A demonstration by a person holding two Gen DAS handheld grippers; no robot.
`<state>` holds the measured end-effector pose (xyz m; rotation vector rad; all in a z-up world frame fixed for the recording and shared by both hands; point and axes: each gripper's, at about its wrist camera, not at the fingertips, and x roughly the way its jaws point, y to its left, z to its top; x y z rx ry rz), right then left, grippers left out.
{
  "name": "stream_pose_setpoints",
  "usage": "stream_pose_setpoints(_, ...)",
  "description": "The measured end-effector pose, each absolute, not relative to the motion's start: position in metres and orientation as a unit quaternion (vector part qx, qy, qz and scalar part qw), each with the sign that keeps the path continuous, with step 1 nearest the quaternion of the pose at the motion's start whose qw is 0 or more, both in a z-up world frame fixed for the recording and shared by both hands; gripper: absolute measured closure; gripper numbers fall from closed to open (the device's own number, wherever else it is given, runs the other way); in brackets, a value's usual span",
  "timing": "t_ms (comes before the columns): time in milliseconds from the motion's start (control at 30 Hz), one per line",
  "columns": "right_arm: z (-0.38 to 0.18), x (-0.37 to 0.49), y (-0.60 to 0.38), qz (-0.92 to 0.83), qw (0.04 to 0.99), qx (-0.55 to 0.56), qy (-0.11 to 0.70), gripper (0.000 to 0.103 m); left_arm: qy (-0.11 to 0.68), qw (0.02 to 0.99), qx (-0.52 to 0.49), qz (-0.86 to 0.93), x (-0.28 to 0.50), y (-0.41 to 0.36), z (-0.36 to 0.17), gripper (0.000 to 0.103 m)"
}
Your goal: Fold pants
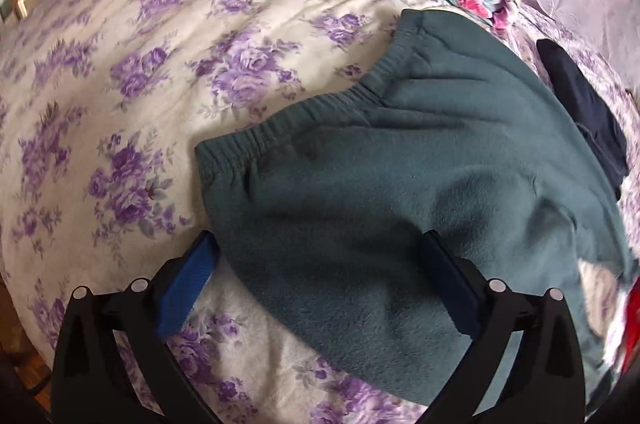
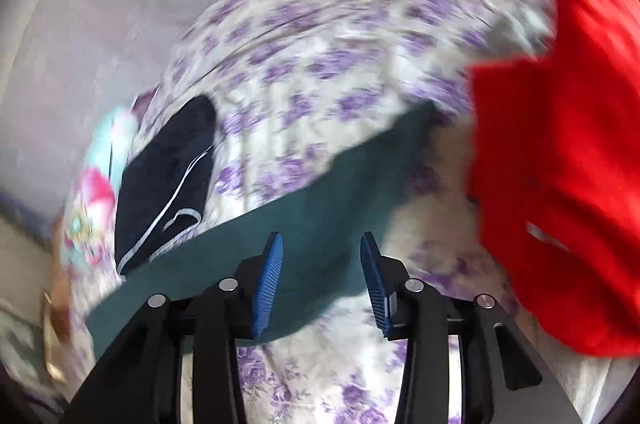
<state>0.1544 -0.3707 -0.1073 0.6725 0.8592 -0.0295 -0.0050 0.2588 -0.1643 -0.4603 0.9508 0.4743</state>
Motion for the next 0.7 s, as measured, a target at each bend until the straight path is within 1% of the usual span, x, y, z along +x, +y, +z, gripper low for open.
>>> stream_pose_setpoints(33,-0.114,0.146,-0.383,-0.031,0.847,0.341,0.406,0.064,0.438,0.842,-0.217,0.226,-0.007,0.259,-0.165,0.004)
stream_pose_setpoints(67,-0.121,0.142,-0.389,-0.047,0.843,0.340,0.414,0.064,0.424,0.849,-0.216,0.229,-0.010,0.259,-0.167,0.004)
stream_pose_setpoints(133,-0.132,0.143,-0.389,-0.084,0.838,0.304,0.445,0.070,0.406,0.857,-0.207,0.241,-0.011,0.256,-0.170,0.004)
stream_pose_setpoints(233,-0.132,0.172,-0.366,-0.116,0.840,0.226,0.479,0.071,0.402,0.856,-0.202,0.254,-0.008,0.256,-0.170,0.004)
stream_pose_setpoints(333,-0.100,0.210,-0.312,-0.016,0.879,0.169,0.445,0.071,0.403,0.856,-0.204,0.253,-0.005,0.257,-0.169,0.004)
stream_pose_setpoints(400,-0.073,0.221,-0.270,0.092,0.894,0.125,0.420,0.072,0.404,0.855,-0.207,0.250,-0.005,0.258,-0.168,0.004)
stream_pose_setpoints(433,-0.064,0.221,-0.260,0.105,0.901,0.106,0.408,0.072,0.404,0.855,-0.208,0.248,-0.006,0.259,-0.168,0.004)
stream_pose_setpoints(500,-0.065,0.217,-0.272,0.079,0.901,0.136,0.404,0.072,0.401,0.857,-0.210,0.246,-0.009,0.258,-0.169,0.004)
stream_pose_setpoints(633,-0.101,0.184,-0.331,0.010,0.862,0.255,0.437,0.069,0.394,0.861,-0.208,0.246,-0.012,0.257,-0.171,0.004)
stream_pose_setpoints(700,-0.113,0.174,-0.344,0.001,0.850,0.278,0.447,0.069,0.392,0.861,-0.205,0.250,-0.012,0.255,-0.171,0.004)
